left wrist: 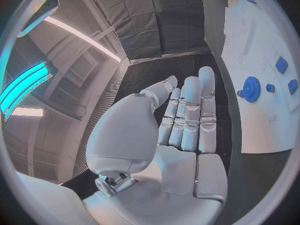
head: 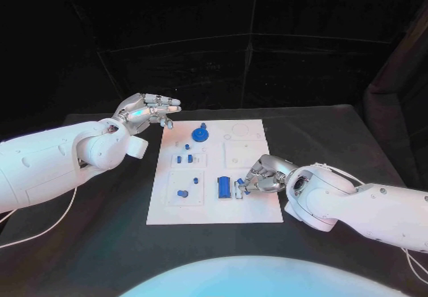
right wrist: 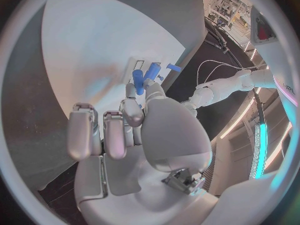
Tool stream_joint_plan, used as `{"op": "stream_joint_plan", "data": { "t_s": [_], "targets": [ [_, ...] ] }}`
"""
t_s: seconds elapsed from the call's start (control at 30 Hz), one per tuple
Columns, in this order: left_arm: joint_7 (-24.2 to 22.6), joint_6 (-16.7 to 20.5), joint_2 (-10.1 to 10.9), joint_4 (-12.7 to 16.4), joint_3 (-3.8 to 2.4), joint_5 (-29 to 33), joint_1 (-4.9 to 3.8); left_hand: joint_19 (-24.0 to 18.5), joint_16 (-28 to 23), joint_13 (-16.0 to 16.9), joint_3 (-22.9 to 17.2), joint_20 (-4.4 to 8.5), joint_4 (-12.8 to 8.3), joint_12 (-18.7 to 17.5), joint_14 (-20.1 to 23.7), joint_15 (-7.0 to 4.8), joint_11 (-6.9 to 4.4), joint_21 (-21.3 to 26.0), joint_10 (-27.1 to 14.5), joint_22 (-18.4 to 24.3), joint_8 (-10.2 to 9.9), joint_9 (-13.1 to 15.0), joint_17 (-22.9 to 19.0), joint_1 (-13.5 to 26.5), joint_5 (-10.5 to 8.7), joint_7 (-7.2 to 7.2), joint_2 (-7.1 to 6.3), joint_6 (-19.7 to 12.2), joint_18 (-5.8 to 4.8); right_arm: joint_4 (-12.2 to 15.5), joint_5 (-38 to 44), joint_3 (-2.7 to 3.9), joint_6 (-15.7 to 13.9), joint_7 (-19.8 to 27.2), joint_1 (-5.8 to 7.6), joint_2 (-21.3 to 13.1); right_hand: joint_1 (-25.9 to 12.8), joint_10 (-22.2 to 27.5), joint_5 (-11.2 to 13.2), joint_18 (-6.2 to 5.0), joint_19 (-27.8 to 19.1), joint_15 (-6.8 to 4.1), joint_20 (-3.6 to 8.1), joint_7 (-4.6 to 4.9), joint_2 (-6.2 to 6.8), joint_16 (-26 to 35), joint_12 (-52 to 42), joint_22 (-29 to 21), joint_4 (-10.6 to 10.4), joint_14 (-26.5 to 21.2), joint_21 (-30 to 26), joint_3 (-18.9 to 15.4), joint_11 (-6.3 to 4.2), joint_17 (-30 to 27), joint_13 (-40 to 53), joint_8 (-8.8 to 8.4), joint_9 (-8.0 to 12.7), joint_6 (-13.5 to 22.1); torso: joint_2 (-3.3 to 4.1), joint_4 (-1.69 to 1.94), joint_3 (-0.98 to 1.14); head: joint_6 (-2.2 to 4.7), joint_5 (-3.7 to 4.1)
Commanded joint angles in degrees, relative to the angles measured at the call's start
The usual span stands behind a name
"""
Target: Assemble the parts on the task board
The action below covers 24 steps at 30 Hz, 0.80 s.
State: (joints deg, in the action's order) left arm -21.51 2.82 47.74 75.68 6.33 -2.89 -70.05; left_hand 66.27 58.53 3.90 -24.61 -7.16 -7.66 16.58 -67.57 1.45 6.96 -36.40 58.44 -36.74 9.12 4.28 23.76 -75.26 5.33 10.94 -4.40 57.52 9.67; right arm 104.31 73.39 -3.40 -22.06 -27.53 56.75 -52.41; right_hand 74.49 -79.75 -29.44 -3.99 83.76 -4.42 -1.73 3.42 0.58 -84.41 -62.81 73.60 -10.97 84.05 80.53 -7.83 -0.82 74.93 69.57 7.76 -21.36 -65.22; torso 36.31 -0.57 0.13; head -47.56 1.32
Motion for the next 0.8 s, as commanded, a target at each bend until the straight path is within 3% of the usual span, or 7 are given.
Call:
{"op": "stream_joint_plan", "data": {
  "t_s": [0.03,0.33,0.8],
  "targets": [
    [-0.3,-0.6,0.0,0.2,-0.06,0.2,-0.09,-0.4,-0.1,-0.1,0.4,0.08,0.0,0.3,0.4,0.15,-0.08,0.3,-0.3,0.1,0.4,-0.1,-0.1,0.0,0.06,0.07,0.04,-0.3,0.78,-0.4,1.4,0.02,1.9,-3.0,0.07,0.9,-0.5,-0.2,0.2,0.56,0.6,-0.38,0.33,0.01,-0.08,-0.2,0.5,0.1,-0.4,4.0,0.3,-0.1,-0.20,5.0,-0.2,0.34,-0.1,-0.6,0.02,-0.09,0.05,-0.13,-0.14],
    [-0.3,-0.8,0.1,0.3,-0.06,0.2,-0.10,-0.4,-0.1,-0.1,0.5,0.08,0.0,0.4,0.4,0.16,-0.07,0.3,-0.4,0.1,0.4,-0.1,-0.1,0.0,0.06,0.07,0.03,-0.3,0.78,-1.0,3.2,0.02,5.2,-6.0,0.07,2.2,-1.2,-1.5,0.3,0.71,0.8,-0.81,0.63,-0.60,-0.60,-0.5,-0.3,0.8,-1.6,4.1,0.7,0.1,-0.74,5.4,0.2,0.83,-0.5,-1.8,-0.01,-0.13,0.05,-0.23,-0.28],
    [-0.2,-1.0,0.1,0.3,-0.06,0.2,-0.11,-0.4,-0.1,-0.1,0.5,0.07,0.0,0.4,0.4,0.16,-0.07,0.3,-0.4,0.1,0.4,-0.1,-0.1,-0.1,0.06,0.08,0.01,-0.3,0.78,-1.5,4.8,0.02,5.1,-8.0,0.07,3.2,-1.7,-3.0,0.3,0.71,0.9,-1.11,0.90,-1.08,-0.91,-0.3,-3.5,0.8,-2.4,4.0,0.7,0.1,-1.12,5.2,2.6,1.34,-0.9,-2.9,0.01,-0.13,0.10,-0.04,-0.28]
  ]
}}
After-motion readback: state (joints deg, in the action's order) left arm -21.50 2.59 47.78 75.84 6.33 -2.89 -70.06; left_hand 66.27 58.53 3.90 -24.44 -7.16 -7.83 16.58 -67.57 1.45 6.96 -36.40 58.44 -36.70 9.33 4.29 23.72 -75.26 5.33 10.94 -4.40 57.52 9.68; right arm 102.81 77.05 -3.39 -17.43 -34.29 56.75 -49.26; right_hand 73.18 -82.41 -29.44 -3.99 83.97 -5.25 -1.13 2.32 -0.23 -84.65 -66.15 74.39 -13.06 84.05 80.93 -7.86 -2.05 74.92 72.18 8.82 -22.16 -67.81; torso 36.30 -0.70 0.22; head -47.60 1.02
